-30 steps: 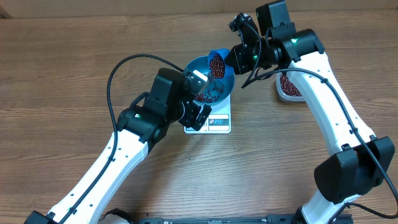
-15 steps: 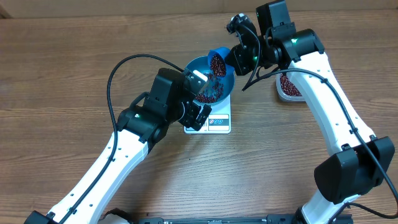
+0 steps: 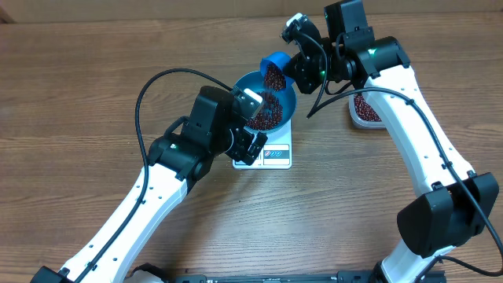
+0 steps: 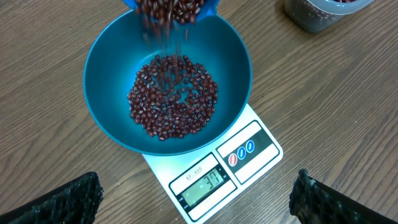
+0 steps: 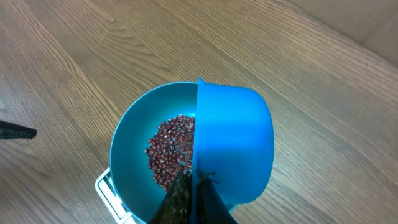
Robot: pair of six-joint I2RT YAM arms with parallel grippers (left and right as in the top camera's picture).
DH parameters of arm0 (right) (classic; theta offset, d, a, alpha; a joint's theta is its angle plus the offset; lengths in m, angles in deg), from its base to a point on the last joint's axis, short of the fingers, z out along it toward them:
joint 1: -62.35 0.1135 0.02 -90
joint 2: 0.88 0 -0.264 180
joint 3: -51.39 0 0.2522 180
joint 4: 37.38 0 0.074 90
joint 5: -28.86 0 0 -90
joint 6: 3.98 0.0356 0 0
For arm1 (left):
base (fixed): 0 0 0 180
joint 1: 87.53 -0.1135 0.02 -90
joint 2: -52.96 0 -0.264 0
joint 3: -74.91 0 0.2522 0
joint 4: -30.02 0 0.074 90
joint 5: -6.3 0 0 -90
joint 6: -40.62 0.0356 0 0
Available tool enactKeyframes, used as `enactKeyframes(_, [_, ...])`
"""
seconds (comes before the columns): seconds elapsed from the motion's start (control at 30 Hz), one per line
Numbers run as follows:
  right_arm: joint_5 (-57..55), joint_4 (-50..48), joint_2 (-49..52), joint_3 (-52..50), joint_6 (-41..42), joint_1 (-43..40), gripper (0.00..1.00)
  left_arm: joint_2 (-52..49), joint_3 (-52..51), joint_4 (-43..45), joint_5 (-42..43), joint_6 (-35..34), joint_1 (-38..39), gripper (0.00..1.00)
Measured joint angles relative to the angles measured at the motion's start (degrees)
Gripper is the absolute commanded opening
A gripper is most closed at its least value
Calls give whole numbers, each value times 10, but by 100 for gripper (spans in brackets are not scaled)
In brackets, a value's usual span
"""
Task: Scoop item into bowl and weigh 150g on scale
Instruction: 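Tilt the scoop with the right gripper to pour beans into the bowl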
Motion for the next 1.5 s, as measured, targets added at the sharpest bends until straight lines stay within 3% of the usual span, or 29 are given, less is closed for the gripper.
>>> enactKeyframes(1.5, [46, -19, 0, 0, -385, 0, 4, 0, 0, 0, 0, 0, 0, 99])
